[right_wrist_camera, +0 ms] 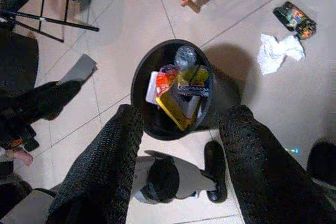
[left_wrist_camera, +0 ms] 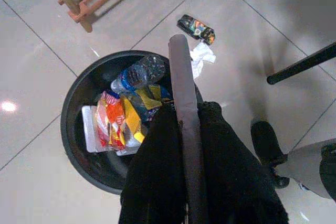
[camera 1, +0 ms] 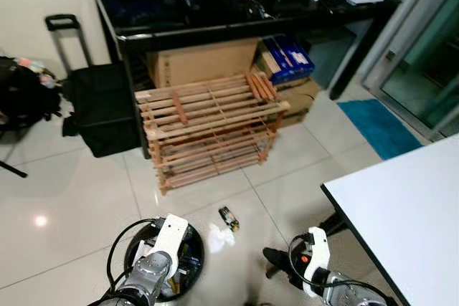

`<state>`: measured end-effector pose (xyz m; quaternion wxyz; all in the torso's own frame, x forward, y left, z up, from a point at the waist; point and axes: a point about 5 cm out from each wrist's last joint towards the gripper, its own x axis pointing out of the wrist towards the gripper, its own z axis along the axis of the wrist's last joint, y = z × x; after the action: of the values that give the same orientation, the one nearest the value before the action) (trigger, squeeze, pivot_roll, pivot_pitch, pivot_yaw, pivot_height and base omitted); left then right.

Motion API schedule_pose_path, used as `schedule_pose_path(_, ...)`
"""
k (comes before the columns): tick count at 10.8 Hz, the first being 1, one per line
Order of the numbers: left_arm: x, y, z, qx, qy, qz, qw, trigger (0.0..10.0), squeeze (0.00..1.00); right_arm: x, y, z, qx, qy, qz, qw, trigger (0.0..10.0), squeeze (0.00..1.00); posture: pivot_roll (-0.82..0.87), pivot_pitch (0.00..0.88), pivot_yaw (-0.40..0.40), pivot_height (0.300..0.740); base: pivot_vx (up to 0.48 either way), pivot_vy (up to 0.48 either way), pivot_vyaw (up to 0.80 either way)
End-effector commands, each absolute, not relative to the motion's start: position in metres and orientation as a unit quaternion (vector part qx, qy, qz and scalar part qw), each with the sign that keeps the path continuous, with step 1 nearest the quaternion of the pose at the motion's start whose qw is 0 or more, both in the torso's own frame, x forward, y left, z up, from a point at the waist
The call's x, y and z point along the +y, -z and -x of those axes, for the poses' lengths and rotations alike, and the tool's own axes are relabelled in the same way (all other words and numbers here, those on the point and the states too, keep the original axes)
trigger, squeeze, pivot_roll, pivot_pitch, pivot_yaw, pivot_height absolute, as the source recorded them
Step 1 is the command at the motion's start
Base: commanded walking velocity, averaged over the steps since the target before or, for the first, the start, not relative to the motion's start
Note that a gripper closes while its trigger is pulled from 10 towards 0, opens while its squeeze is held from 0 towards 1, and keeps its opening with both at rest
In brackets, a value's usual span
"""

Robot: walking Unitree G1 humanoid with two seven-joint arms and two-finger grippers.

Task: Picking trash to rubbish bin

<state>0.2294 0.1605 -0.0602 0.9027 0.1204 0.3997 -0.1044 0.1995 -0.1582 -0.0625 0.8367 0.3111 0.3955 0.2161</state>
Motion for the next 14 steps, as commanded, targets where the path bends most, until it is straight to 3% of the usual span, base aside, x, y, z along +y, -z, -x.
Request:
schedule_pose_path(1,0.164,0.061,-0.228,0.399,0.095,-0.128,0.903,10.0,0.40,-0.166,0.061,-0.200,0.393,-0.213,-0.307,0.840,10.0,0.00,-0.06,0.086,-0.114,0.740,0.000,0.000,0.00)
schedule_pose_path(2,0.172,0.060,-0.228,0.398,0.075,-0.140,0.903,10.0,0.34,-0.166,0.061,-0.201,0.393,-0.212,-0.307,0.840,10.0,0.00,-0.05,0.087,-0.113,0.740,0.000,0.000,0.00)
schedule_pose_path(3,0.180,0.059,-0.229,0.398,0.056,-0.149,0.903,10.0,0.00,-0.166,0.061,-0.201,0.394,-0.211,-0.304,0.842,10.0,0.00,-0.04,0.087,-0.112,0.740,0.000,0.000,0.00)
schedule_pose_path(5,0.183,0.059,-0.229,0.397,0.052,-0.156,0.903,10.0,0.00,-0.166,0.061,-0.201,0.393,-0.210,-0.304,0.842,10.0,0.00,-0.05,0.090,-0.111,0.740,0.000,0.000,0.00)
schedule_pose_path(6,0.184,0.056,-0.233,0.390,0.049,-0.164,0.905,10.0,1.00,-0.167,0.062,-0.200,0.394,-0.208,-0.304,0.842,10.0,0.00,-0.05,0.094,-0.115,0.740,0.000,0.000,0.00)
schedule_pose_path(12,0.196,0.049,-0.241,0.378,0.016,-0.180,0.908,10.0,1.00,-0.169,0.064,-0.196,0.401,-0.200,-0.300,0.842,10.0,0.00,-0.05,0.104,-0.117,0.740,0.000,0.000,0.00)
schedule_pose_path(13,0.196,0.049,-0.241,0.380,0.017,-0.184,0.907,10.0,0.00,-0.169,0.064,-0.197,0.401,-0.197,-0.296,0.844,10.0,0.00,-0.04,0.101,-0.116,0.740,0.000,0.000,0.00)
schedule_pose_path(14,0.194,0.049,-0.241,0.378,0.019,-0.185,0.907,10.0,0.00,-0.170,0.064,-0.198,0.401,-0.189,-0.288,0.849,10.0,0.00,-0.04,0.099,-0.115,0.740,0.000,0.000,0.00)
